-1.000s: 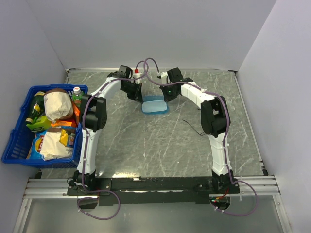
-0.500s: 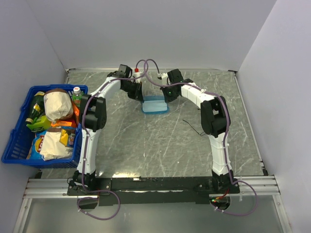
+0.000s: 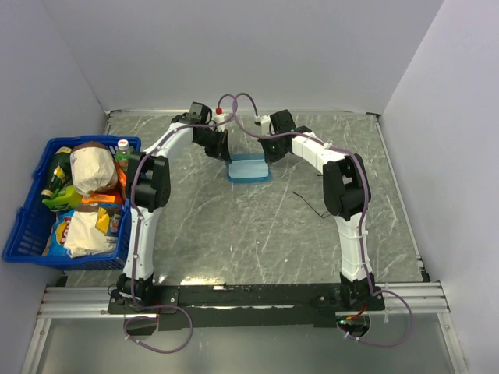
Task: Organize the sunglasses
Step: Place the folded cleaning cloth.
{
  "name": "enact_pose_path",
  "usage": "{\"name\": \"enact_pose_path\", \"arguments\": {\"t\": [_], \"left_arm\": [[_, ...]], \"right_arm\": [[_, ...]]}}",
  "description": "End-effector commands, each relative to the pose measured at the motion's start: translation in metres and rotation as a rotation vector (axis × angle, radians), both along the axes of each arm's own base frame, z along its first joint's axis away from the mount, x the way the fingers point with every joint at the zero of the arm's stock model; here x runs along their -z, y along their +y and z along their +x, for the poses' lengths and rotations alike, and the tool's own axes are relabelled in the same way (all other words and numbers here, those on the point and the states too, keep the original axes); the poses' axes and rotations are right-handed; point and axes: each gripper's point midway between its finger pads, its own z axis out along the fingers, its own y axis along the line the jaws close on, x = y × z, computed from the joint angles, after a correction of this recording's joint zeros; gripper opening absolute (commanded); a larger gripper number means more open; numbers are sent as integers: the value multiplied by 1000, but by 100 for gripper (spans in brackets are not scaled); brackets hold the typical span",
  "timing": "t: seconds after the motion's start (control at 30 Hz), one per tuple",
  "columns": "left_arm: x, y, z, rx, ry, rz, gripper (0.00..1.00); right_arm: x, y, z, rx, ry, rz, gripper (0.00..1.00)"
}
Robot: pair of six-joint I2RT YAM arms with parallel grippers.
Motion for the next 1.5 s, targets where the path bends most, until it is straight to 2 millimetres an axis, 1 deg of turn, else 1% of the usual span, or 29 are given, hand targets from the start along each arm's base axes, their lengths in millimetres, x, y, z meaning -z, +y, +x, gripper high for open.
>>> {"name": "enact_pose_path", "arguments": {"t": [0.0,0.17,0.5,0.53,0.87,1.2,1.33,1.47], "left_arm": [[-47,-3,8,6,-100,-52,1],[-43,-4,8,6,-89,-56,1],[-52,-1,12,-1,-123,-60,1],[-53,-2,12,-26,-98,-69,1],[-59,0,13,-29,-104,-80,1],[-54,2,13,-31,-93,-77,1],[-49,2,12,-30,-82,-74,1],[-49,2,13,-32,-83,-75,1]], "right_arm": [[-47,3,10,7,-91,68,0],[-49,3,10,7,-94,74,0],[-52,2,12,17,-110,72,0],[-51,1,12,20,-109,70,0],[-55,-1,13,28,-122,69,0],[-57,0,12,28,-125,86,0],[-62,1,14,26,-135,93,0],[-65,-1,15,37,-151,94,0]]}}
